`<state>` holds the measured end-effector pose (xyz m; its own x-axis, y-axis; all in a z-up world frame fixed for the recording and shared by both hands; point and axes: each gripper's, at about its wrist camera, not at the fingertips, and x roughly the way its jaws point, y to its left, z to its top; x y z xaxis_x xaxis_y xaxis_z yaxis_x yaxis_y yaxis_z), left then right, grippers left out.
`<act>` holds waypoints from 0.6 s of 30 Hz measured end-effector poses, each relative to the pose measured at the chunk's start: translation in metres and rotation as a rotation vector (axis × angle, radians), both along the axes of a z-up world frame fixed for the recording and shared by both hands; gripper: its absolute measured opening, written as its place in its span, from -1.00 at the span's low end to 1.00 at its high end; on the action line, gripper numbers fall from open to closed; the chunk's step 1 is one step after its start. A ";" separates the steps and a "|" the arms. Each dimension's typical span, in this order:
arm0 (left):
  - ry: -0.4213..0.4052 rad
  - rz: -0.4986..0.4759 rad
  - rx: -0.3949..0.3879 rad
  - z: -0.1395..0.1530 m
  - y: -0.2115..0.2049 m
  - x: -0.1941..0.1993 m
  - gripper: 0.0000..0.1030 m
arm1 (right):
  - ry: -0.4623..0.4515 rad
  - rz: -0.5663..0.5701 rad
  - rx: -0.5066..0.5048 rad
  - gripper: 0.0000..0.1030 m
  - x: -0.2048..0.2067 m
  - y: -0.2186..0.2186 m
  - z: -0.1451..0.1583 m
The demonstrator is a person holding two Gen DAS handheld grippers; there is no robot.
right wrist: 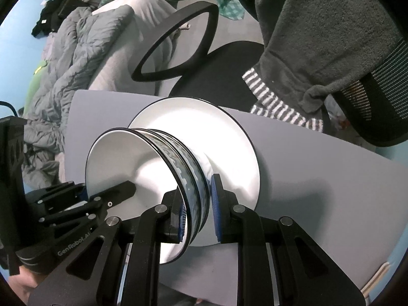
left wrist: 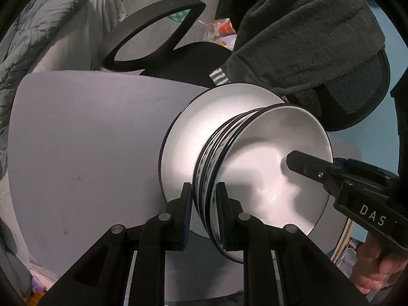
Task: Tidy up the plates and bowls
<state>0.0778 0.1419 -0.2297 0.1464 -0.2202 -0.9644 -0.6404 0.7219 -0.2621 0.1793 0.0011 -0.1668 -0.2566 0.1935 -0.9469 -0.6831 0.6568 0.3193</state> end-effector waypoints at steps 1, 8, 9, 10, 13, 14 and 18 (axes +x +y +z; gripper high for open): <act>0.000 -0.007 -0.001 0.000 0.000 0.000 -0.67 | -0.006 0.007 -0.005 -0.65 -0.001 0.001 0.000; -0.003 -0.016 0.021 0.001 0.003 -0.002 -0.43 | -0.061 -0.007 -0.032 -0.43 -0.005 0.004 0.001; -0.005 -0.010 0.038 0.003 0.004 -0.004 -0.36 | -0.086 -0.007 -0.041 -0.32 -0.005 0.004 0.002; -0.007 -0.007 0.047 0.004 0.005 -0.005 -0.26 | -0.109 -0.003 -0.045 -0.28 -0.007 0.003 0.004; -0.018 0.012 0.079 0.011 0.008 -0.011 -0.14 | -0.136 -0.002 -0.039 0.00 -0.008 0.002 0.010; -0.021 0.016 0.086 0.013 0.008 -0.012 -0.10 | -0.146 -0.001 -0.038 0.08 -0.009 0.001 0.013; -0.055 0.027 0.107 0.030 0.006 -0.019 0.07 | -0.198 -0.014 -0.042 0.17 -0.011 -0.002 0.029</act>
<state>0.0586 0.1484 -0.1995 0.2038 -0.1119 -0.9726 -0.6471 0.7301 -0.2196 0.1684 -0.0011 -0.1383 -0.0622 0.1549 -0.9860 -0.7204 0.6767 0.1518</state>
